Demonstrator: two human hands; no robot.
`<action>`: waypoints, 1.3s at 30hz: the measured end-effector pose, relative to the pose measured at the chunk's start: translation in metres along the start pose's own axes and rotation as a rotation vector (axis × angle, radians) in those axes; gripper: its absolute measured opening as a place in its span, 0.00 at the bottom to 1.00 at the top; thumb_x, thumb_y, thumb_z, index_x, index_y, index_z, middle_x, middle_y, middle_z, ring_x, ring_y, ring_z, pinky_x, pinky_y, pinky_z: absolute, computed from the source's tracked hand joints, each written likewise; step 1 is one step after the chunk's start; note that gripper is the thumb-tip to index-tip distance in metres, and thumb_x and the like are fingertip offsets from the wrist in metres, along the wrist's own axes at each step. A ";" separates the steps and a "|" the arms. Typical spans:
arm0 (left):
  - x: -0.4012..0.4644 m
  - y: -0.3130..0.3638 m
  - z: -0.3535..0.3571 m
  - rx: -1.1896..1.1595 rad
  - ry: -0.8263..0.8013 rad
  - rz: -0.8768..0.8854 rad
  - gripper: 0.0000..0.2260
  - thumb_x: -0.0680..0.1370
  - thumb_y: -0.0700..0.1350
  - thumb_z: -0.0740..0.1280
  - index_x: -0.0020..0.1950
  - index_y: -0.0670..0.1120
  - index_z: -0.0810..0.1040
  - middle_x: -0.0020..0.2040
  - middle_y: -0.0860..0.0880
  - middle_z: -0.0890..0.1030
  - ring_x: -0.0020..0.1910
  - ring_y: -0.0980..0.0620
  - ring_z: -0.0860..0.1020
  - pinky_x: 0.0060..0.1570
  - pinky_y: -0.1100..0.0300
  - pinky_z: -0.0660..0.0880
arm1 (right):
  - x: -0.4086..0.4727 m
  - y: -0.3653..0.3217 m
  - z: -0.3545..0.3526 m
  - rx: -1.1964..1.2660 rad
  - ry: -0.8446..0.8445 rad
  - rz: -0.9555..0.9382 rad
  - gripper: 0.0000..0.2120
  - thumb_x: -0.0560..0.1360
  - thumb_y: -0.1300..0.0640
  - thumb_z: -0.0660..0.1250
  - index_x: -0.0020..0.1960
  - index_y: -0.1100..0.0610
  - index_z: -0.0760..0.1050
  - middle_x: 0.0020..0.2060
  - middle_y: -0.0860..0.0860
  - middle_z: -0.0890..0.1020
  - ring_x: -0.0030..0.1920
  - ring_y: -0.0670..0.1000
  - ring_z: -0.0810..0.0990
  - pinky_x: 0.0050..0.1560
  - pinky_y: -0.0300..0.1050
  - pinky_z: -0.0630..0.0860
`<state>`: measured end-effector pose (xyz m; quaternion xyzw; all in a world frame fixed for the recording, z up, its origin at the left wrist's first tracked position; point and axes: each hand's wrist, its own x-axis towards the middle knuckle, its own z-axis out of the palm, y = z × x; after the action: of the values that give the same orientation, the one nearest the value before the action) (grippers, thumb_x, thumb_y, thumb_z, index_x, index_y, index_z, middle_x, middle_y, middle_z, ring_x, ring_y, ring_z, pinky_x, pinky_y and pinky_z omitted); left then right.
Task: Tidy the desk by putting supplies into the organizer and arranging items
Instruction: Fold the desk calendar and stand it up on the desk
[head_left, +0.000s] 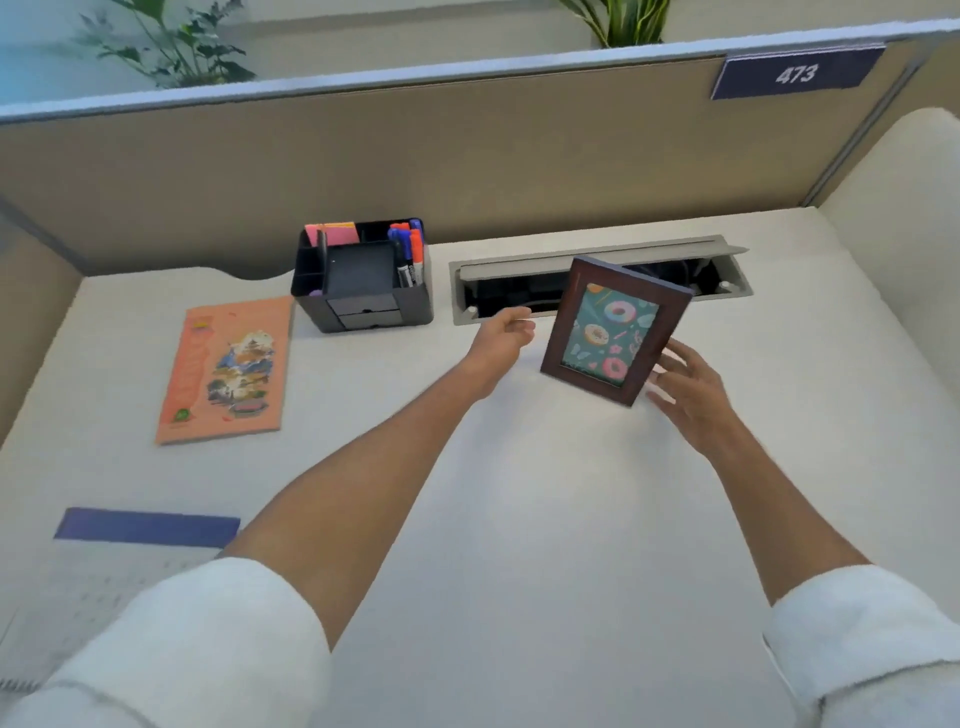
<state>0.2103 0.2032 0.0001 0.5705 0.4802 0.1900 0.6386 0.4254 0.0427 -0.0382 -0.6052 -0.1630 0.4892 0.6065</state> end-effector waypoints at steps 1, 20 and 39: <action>-0.007 -0.001 -0.006 0.004 0.004 0.002 0.16 0.80 0.38 0.61 0.67 0.45 0.72 0.62 0.45 0.77 0.56 0.53 0.74 0.50 0.62 0.68 | -0.004 0.004 -0.001 0.027 0.059 0.006 0.23 0.73 0.71 0.63 0.61 0.50 0.75 0.58 0.50 0.80 0.53 0.50 0.79 0.57 0.50 0.70; -0.234 -0.157 -0.260 -0.118 0.792 -0.155 0.07 0.76 0.38 0.66 0.51 0.46 0.79 0.55 0.44 0.81 0.50 0.50 0.76 0.47 0.60 0.72 | -0.110 0.069 0.146 -0.110 0.028 0.100 0.05 0.74 0.64 0.64 0.47 0.59 0.78 0.37 0.54 0.81 0.37 0.52 0.78 0.44 0.43 0.74; -0.357 -0.260 -0.398 0.163 1.158 -0.471 0.23 0.74 0.36 0.65 0.69 0.42 0.70 0.66 0.40 0.72 0.62 0.41 0.73 0.60 0.53 0.71 | -0.166 0.152 0.383 -0.895 -0.809 0.158 0.33 0.70 0.59 0.74 0.72 0.52 0.66 0.69 0.52 0.69 0.59 0.53 0.77 0.57 0.48 0.73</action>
<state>-0.3661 0.0667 -0.0507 0.3009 0.8738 0.2851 0.2544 -0.0147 0.0995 -0.0264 -0.5777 -0.5251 0.6079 0.1450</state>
